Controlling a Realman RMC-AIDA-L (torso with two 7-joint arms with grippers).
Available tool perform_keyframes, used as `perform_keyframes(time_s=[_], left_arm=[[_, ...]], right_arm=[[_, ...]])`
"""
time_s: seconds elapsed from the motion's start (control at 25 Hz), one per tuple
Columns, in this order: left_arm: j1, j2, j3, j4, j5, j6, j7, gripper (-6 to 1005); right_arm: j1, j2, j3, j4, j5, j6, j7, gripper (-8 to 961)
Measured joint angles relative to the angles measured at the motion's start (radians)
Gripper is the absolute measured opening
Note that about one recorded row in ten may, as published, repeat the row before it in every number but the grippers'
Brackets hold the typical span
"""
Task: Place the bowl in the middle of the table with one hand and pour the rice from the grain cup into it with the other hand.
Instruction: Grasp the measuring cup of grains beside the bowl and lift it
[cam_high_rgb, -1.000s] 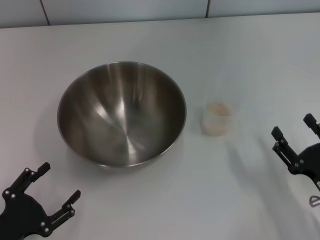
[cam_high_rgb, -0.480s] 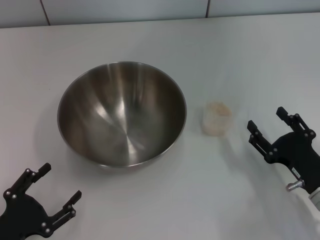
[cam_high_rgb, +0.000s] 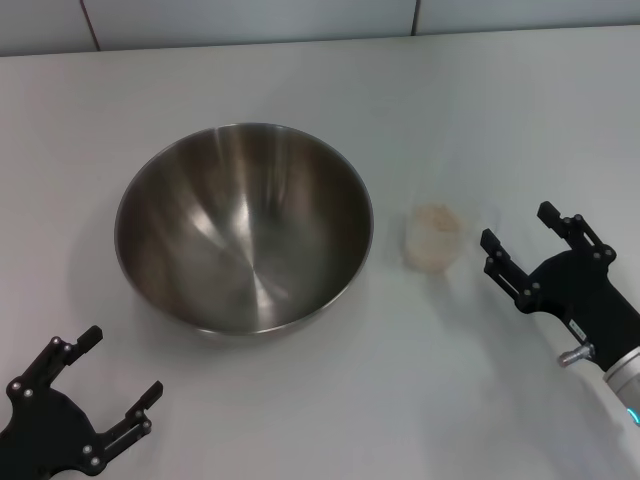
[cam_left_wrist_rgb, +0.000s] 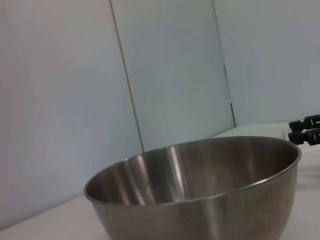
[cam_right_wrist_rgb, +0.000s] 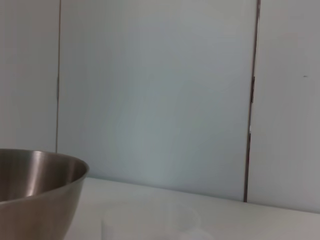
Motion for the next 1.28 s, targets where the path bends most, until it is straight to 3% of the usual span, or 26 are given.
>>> perform_keyframes(time_s=[1.24, 1.28], left_arm=[[0.005, 0.007, 0.000, 0.000, 0.000, -0.010, 0.000, 844], [0.006, 0.007, 0.000, 0.000, 0.000, -0.014, 0.000, 844]], right_arm=[[0.075, 0.000, 0.071, 0.008, 0.004, 0.106, 0.000, 710], [0.080, 0.000, 0.072, 0.009, 0.004, 0.116, 0.000, 665]])
